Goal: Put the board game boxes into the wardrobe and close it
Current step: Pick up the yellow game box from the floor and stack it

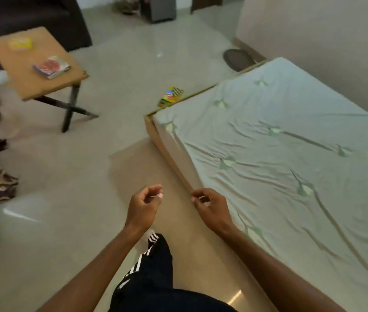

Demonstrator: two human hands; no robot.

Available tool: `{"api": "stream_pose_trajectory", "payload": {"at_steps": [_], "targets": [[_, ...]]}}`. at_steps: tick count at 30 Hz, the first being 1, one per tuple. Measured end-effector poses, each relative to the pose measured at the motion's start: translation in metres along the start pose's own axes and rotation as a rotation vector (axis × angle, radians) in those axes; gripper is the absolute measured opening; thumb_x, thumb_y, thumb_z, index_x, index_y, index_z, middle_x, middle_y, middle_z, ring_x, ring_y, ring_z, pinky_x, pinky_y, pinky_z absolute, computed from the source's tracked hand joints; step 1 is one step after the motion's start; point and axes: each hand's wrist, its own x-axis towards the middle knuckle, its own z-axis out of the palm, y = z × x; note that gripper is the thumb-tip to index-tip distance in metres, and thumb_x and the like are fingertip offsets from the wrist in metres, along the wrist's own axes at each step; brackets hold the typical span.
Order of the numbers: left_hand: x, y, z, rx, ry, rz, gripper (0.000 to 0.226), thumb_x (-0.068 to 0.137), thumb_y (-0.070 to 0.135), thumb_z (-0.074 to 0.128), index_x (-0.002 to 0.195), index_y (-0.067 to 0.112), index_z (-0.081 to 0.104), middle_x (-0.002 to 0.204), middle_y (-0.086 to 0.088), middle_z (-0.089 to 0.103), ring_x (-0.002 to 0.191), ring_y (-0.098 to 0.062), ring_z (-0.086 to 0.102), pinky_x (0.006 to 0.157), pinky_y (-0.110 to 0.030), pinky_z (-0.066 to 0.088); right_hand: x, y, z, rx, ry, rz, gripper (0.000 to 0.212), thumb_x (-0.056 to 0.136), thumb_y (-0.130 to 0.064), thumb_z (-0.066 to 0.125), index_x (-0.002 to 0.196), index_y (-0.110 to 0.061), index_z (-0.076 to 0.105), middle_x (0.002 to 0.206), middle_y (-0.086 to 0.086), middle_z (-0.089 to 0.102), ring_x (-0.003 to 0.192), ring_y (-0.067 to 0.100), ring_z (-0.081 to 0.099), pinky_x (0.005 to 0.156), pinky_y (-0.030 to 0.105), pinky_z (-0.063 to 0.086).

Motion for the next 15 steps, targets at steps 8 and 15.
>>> {"api": "stream_pose_trajectory", "payload": {"at_steps": [8, 15], "targets": [[0.199, 0.058, -0.120, -0.056, 0.157, -0.009, 0.018, 0.087, 0.013, 0.068, 0.094, 0.029, 0.070, 0.095, 0.002, 0.074, 0.087, -0.016, 0.068, 0.085, -0.037, 0.056, 0.207, -0.126, 0.088, 0.015, -0.065, -0.120, 0.016, 0.086, -0.021, 0.068, 0.102, -0.021, 0.071, 0.097, -0.009, 0.069, 0.080, 0.000, 0.063, 0.067, 0.010, 0.048], [0.362, 0.106, -0.176, -0.061, 0.202, 0.000, 0.021, 0.087, 0.011, 0.067, 0.097, 0.030, 0.070, 0.096, 0.000, 0.074, 0.090, -0.019, 0.068, 0.085, -0.036, 0.056, 0.374, -0.195, 0.144, 0.041, -0.108, -0.130, 0.019, 0.088, -0.022, 0.066, 0.106, -0.019, 0.070, 0.098, -0.011, 0.068, 0.083, 0.000, 0.062, 0.068, 0.007, 0.047]]}}
